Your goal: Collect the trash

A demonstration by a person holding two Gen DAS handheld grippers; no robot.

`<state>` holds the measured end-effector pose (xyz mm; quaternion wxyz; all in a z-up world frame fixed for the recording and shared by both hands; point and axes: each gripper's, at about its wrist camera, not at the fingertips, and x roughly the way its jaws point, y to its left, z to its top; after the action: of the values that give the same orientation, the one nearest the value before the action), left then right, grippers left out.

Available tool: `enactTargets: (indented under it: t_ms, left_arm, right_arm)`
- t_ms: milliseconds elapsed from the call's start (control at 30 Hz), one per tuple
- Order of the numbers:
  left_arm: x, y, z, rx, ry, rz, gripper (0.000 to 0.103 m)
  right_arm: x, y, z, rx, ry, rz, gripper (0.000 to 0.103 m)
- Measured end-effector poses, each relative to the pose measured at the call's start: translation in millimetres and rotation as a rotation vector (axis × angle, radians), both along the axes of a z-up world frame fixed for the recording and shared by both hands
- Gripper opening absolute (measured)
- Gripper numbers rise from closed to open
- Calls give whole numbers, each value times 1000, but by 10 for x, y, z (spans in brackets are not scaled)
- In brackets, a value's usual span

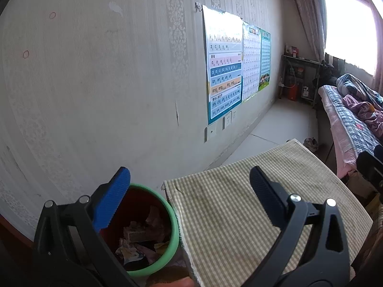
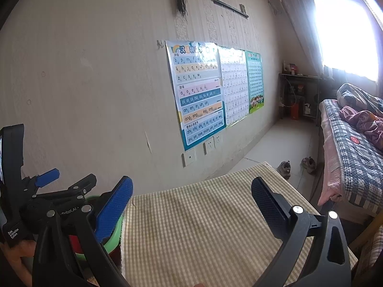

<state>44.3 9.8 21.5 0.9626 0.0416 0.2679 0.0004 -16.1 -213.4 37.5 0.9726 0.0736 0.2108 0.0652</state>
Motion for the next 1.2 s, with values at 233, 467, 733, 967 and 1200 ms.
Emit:
enactTargets:
  t_ms: [233,467,733,967,1200]
  left_arm:
    - [23,14,-9,0,9,3,98]
    - [56,26,-30,3,21,3,98]
    - [61,18,-55,5,32,3,98]
    - [67,25,-64,6,34,4,98]
    - [11,18,-76,1,10,-20,98]
  right_arm:
    - [11,12,-30,-4,11,4,96]
    - [26,7,-75,-4,26,8,96]
    - [48,16,-121,-9,43,10,96]
    - [41,28,-150,-12,50,11,96]
    - [62,1,-198,-8,64,9,96]
